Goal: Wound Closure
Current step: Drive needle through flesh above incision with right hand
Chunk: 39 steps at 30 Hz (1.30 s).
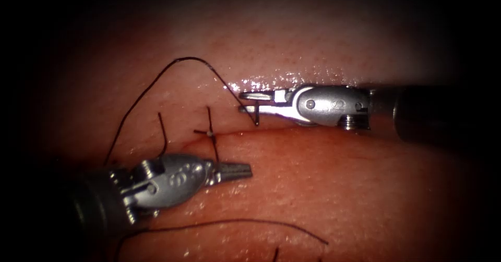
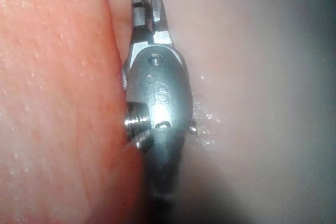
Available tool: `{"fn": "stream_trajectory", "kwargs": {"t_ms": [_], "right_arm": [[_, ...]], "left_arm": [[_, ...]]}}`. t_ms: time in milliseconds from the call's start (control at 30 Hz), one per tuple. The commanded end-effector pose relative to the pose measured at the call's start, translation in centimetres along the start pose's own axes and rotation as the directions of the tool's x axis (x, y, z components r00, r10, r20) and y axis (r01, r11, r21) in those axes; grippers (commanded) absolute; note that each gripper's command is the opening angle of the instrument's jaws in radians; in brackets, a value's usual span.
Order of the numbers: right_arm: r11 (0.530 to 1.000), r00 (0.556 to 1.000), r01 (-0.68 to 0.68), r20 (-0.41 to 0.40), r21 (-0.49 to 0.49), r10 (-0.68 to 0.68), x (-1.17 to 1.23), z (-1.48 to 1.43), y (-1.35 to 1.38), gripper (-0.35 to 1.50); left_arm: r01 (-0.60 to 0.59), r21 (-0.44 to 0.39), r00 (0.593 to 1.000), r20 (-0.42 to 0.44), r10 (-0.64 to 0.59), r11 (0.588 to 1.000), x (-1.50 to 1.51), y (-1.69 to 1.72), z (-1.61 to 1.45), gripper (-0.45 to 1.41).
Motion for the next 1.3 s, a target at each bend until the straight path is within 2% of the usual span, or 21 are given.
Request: {"fn": "stream_trajectory", "kwargs": {"t_ms": [33,133,167,200,267,300,333,400,533,733,900,1033,1300], "right_arm": [[1.000,1.000,0.002,0.004,0.000,-0.002,0.00,0.08,0.04,-0.35],[0.999,0.998,-0.025,-0.052,-0.030,0.023,0.05,0.06,0.05,-0.35],[0.998,0.997,-0.046,-0.059,-0.040,0.044,0.07,0.05,0.05,-0.20],[0.998,0.997,-0.053,-0.064,-0.045,0.050,0.11,0.04,0.07,0.07],[0.996,0.996,-0.067,-0.060,-0.053,0.064,0.20,0.01,0.10,0.31],[0.995,0.995,-0.080,-0.062,-0.060,0.076,0.23,0.00,0.11,0.57],[0.994,0.997,-0.036,-0.072,-0.098,0.029,0.38,-0.06,0.20,0.96],[0.990,0.995,0.020,-0.096,-0.142,-0.034,0.51,-0.11,0.28,1.25],[0.971,0.986,0.101,-0.106,-0.216,-0.126,0.75,-0.21,0.33,1.31],[0.944,0.965,0.201,-0.113,-0.260,-0.237,1.05,-0.26,0.28,1.11],[0.923,0.948,0.259,-0.111,-0.283,-0.300,1.18,-0.24,0.23,1.11],[0.906,0.936,0.285,-0.112,-0.312,-0.333,1.25,-0.19,0.26,1.20],[0.901,0.939,0.255,-0.132,-0.352,-0.318,1.40,-0.20,0.41,1.04]], "left_arm": [[-0.001,0.001,1.000,-0.004,0.001,1.000,0.00,-0.03,0.07,-0.45],[-0.008,0.013,1.000,-0.020,0.008,1.000,0.01,-0.06,0.09,-0.45],[-0.013,0.015,1.000,-0.022,0.013,1.000,0.02,-0.07,0.10,-0.45],[-0.012,0.019,1.000,-0.027,0.012,1.000,0.01,-0.09,0.12,-0.45],[-0.016,0.023,0.999,-0.029,0.017,1.000,0.01,-0.10,0.14,-0.45],[-0.016,0.024,0.999,-0.029,0.017,1.000,0.01,-0.11,0.15,-0.45],[-0.016,0.028,0.999,-0.031,0.016,0.999,0.00,-0.13,0.18,-0.45],[-0.016,0.029,0.999,-0.031,0.017,0.999,-0.01,-0.14,0.20,-0.45],[-0.018,0.031,0.999,-0.031,0.019,0.999,-0.05,-0.18,0.22,-0.45],[-0.026,0.028,0.999,-0.021,0.027,0.999,-0.12,-0.17,0.26,-0.45],[-0.027,0.029,1.000,-0.011,0.028,0.999,-0.11,-0.13,0.28,-0.45],[-0.026,0.030,1.000,-0.005,0.027,0.999,-0.10,-0.10,0.30,-0.45],[-0.023,0.039,1.000,-0.004,0.023,0.999,-0.09,-0.15,0.40,-0.45]]}}
